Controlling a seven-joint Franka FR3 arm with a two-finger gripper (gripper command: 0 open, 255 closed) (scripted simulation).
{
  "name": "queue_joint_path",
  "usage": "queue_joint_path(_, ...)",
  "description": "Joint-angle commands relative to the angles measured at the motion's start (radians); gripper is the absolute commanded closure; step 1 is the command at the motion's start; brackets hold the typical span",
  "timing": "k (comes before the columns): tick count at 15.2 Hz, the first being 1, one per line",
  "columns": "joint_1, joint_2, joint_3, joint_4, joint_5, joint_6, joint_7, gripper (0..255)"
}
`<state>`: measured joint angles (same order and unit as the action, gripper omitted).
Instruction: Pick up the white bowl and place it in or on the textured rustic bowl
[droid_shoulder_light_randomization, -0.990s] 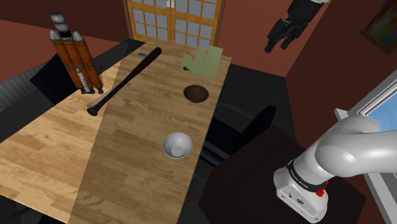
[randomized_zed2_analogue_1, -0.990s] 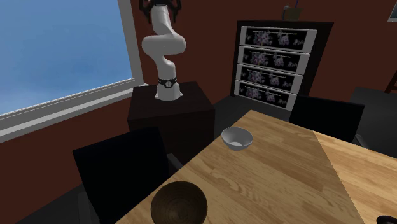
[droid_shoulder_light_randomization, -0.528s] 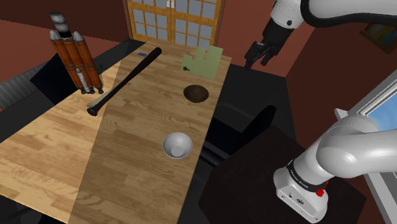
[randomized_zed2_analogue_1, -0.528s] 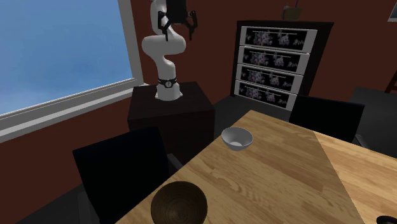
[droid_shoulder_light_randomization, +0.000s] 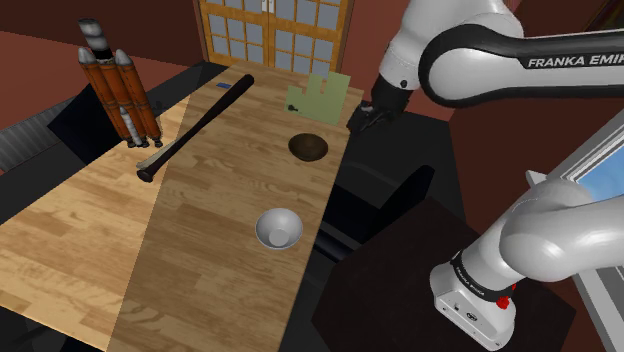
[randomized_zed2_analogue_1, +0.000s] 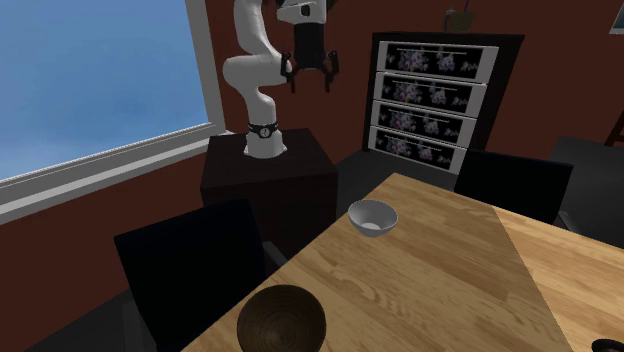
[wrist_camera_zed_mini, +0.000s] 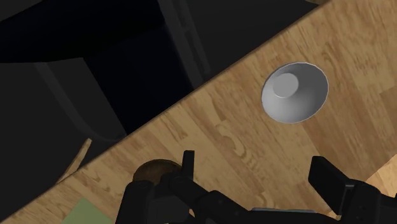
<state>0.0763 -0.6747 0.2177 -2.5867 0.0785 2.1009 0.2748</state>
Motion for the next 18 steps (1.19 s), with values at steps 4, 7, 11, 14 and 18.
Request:
queue_joint_path(4, 0.009, 0.133, 0.099, -0.028, 0.002, 0.162, 0.093, 0)
queue_joint_path(7, 0.004, 0.227, 0.164, -0.026, -0.015, 0.252, 0.163, 0)
queue_joint_path(11, -0.022, 0.371, 0.26, -0.003, -0.08, 0.364, 0.28, 0)
queue_joint_path(14, -0.058, 0.493, 0.334, 0.031, -0.18, 0.436, 0.4, 0)
queue_joint_path(18, -0.094, 0.681, 0.404, 0.103, -0.409, 0.494, 0.623, 0)
